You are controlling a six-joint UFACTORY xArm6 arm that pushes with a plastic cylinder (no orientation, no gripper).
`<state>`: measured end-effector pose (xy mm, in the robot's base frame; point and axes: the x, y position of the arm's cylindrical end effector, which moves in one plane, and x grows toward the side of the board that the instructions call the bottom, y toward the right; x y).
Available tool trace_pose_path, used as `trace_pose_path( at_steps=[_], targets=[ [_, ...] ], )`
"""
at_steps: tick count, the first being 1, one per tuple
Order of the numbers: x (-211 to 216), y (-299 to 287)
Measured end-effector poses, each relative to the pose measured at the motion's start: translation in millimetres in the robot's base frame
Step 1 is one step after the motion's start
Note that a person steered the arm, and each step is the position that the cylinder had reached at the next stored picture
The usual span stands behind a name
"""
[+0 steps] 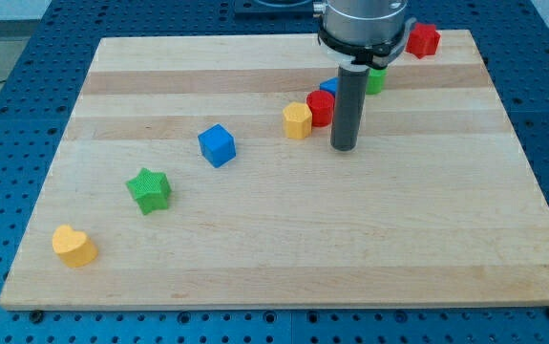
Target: Move your arm to the right side of the red star
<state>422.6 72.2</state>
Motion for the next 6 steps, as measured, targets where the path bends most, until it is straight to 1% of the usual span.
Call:
trace_pose_path(
  at_steps=[1, 2, 3, 4, 5, 6],
  targets=[
    [0.1, 15.0],
    [-10.7, 52.7],
    [-46.3, 94.6],
    [-104.6, 127.9],
    [-155.1, 176.6],
    [-178.8, 215.8]
  ],
)
